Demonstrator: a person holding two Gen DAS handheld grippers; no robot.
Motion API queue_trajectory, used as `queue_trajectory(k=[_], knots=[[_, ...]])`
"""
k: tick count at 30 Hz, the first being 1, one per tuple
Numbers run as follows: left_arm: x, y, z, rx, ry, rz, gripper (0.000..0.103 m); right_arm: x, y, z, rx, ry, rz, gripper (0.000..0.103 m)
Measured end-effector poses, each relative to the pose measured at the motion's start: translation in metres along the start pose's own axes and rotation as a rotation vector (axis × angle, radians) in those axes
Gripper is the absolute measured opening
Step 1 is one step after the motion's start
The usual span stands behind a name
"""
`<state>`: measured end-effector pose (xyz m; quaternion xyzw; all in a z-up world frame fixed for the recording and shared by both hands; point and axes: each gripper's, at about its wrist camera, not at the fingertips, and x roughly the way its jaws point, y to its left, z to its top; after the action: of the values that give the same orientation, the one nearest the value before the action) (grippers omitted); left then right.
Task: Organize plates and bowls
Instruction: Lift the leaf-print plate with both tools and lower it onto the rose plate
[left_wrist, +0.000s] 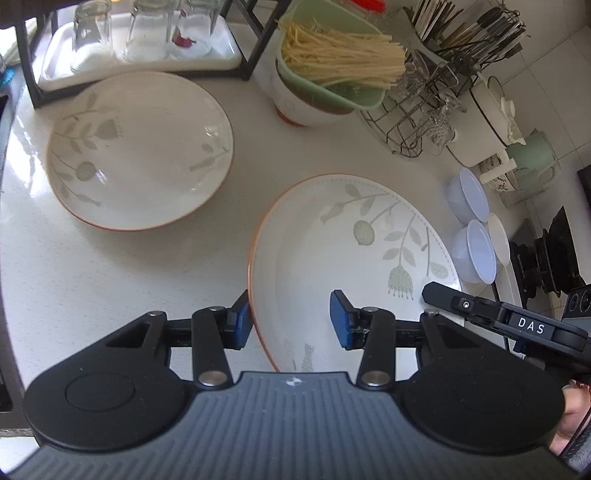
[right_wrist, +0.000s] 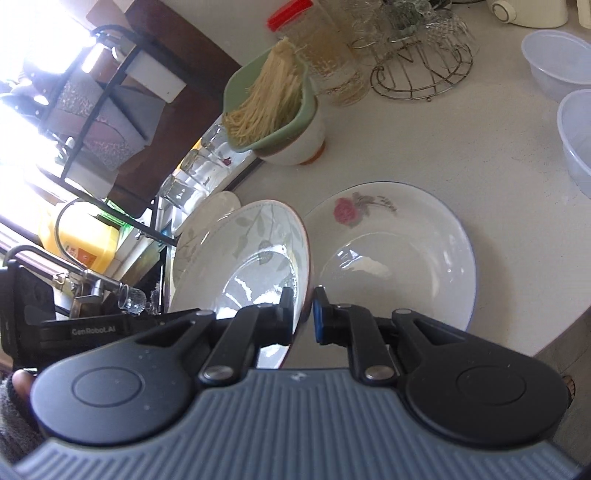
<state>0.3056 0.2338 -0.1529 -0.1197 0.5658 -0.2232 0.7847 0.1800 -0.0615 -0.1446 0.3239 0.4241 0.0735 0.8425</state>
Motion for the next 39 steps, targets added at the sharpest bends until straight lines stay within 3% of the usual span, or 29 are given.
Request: queue_trajectory(k=[14, 24, 34, 39], knots=[[0.058, -0.043, 0.001, 0.023, 0.064, 0.025, 0.048, 0.011, -0.061, 0.030, -0.038, 0.018, -0.043, 0.014], [0.069, -0.062, 0.008, 0.053, 0.132, 0.117, 0.048, 0.017, -0.065, 0.038, -0.123, 0.005, -0.022, 0.014], [0.090, -0.068, 0.007, 0.057, 0.189, 0.149, 0.048, 0.015, -0.078, 0.043, -0.134, -0.033, 0.001, 0.014], [0.096, -0.072, 0.011, 0.052, 0.196, 0.167, 0.048, 0.016, -0.073, 0.043, -0.183, -0.053, -0.031, 0.014]])
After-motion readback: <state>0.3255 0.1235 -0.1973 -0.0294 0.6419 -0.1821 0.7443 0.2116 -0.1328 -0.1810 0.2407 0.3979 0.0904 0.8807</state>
